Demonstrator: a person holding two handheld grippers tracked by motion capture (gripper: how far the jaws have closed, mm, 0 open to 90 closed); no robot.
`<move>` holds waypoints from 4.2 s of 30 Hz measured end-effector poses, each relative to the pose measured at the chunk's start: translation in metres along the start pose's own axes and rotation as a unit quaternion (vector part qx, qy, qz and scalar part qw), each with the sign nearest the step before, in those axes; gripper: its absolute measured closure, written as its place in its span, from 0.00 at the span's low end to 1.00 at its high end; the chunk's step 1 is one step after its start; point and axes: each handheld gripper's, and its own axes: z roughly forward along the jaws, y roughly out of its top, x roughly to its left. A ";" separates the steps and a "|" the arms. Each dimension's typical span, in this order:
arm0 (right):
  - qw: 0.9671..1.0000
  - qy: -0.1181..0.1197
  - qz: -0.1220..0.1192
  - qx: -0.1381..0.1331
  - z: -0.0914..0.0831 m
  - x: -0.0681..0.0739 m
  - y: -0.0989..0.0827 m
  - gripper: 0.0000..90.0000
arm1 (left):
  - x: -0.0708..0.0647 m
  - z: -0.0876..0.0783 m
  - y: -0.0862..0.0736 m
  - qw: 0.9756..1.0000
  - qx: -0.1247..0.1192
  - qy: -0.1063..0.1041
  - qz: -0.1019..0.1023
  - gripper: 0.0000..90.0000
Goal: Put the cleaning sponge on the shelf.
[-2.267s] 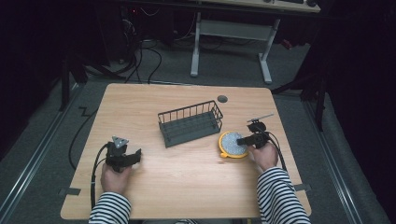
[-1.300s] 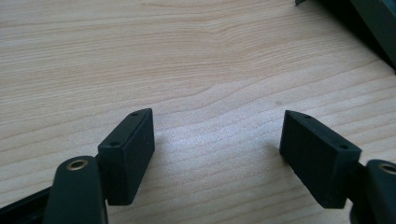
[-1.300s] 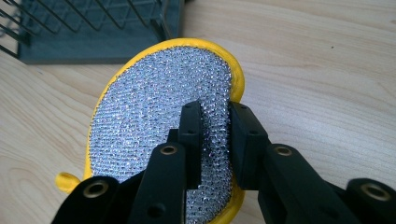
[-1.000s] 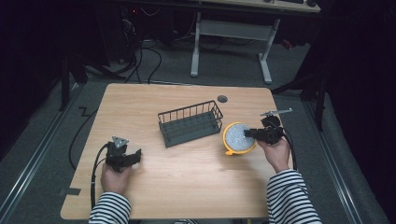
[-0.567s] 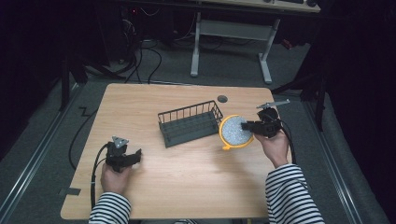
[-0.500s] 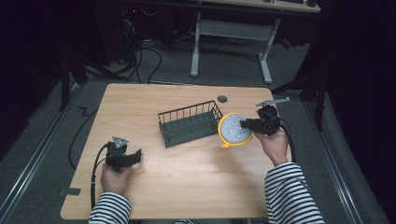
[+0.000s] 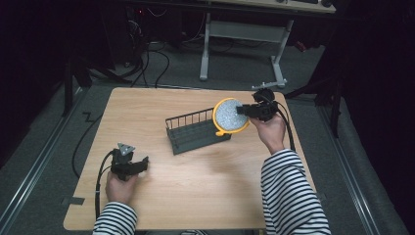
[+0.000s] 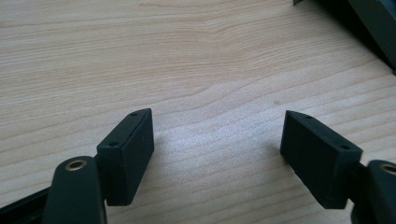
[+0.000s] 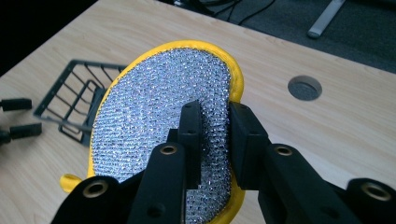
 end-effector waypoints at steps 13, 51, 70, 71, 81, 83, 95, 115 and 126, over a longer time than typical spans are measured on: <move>1.000 -0.004 0.018 -0.012 0.041 0.007 0.028 0.84 | 0.000 0.000 0.000 1.000 -0.001 0.000 0.000 0.29; 0.999 -0.030 -0.002 0.042 0.104 0.021 0.015 0.82 | -0.001 0.000 0.000 1.000 0.000 -0.001 0.001 0.29; 0.998 -0.026 -0.019 0.062 0.096 0.021 -0.001 0.78 | -0.001 0.000 0.000 1.000 -0.001 -0.001 0.001 0.29; 0.998 -0.026 -0.020 0.058 0.095 0.021 -0.001 0.76 | -0.001 0.000 0.000 1.000 -0.001 -0.001 0.001 0.29; 0.999 -0.026 -0.017 0.018 0.059 0.012 -0.009 0.60 | -0.001 0.000 0.000 1.000 -0.001 -0.001 0.000 0.29; 0.999 -0.027 -0.018 0.014 0.055 0.011 -0.011 0.60 | -0.001 0.000 0.000 1.000 -0.001 -0.001 0.000 0.29; 0.999 -0.036 0.000 -0.009 0.002 -0.011 -0.038 0.56 | -0.001 0.000 0.000 1.000 -0.001 -0.001 0.000 0.29; 0.997 -0.046 0.028 -0.048 -0.062 -0.030 -0.092 0.55 | -0.001 0.000 0.000 1.000 -0.001 -0.001 0.000 0.29; 0.997 -0.039 0.017 -0.064 -0.075 -0.017 -0.107 0.55 | -0.001 0.000 0.000 1.000 0.000 -0.001 0.003 0.29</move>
